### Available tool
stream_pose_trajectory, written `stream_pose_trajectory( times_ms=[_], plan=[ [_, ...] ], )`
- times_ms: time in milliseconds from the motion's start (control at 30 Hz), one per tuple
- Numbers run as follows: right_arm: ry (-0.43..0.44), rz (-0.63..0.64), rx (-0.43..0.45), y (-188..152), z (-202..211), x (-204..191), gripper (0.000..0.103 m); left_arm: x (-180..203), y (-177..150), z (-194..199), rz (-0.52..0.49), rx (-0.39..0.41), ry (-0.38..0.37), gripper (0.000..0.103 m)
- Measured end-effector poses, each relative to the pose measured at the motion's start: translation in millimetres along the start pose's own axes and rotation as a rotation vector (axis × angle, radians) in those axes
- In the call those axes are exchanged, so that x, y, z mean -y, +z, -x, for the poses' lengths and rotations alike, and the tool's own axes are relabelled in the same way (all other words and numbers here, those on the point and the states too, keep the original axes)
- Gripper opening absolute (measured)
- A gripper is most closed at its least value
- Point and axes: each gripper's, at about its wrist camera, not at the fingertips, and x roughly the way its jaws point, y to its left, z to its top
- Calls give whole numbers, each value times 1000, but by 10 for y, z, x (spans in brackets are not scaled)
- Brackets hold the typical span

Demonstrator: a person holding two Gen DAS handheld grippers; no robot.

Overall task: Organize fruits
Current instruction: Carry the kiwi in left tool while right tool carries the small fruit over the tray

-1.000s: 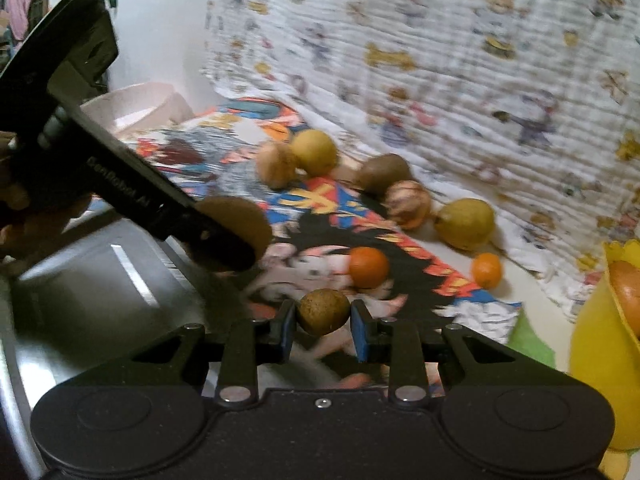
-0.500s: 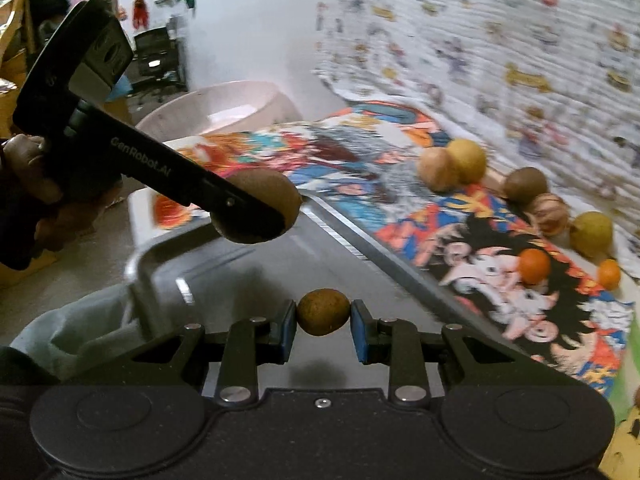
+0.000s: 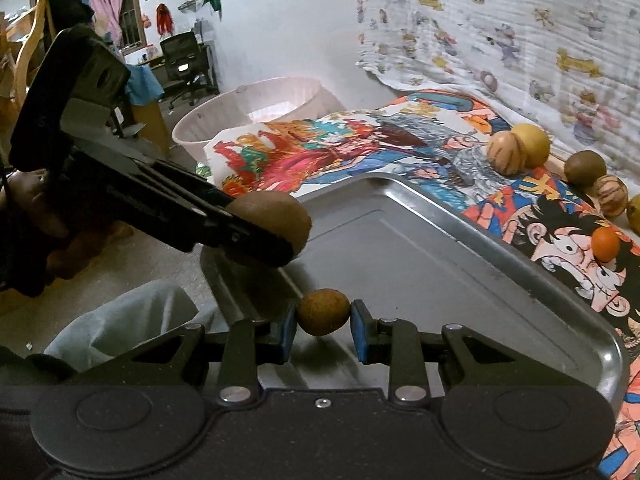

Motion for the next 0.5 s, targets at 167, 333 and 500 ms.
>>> stream_pose_trajectory(
  times_ms=[167,333,500],
  plan=[
    [-16,26,-13,-51,-24,-43,31,27,-44,17,-35,2,2,65],
    [-24,44,-17,-101,-14,-52,31,66,-66,-3,-76,-3,6,65],
    [-40,58,-26,-132,29,-37,31,117,-100,-30,-118,-7,15,65]
  ],
)
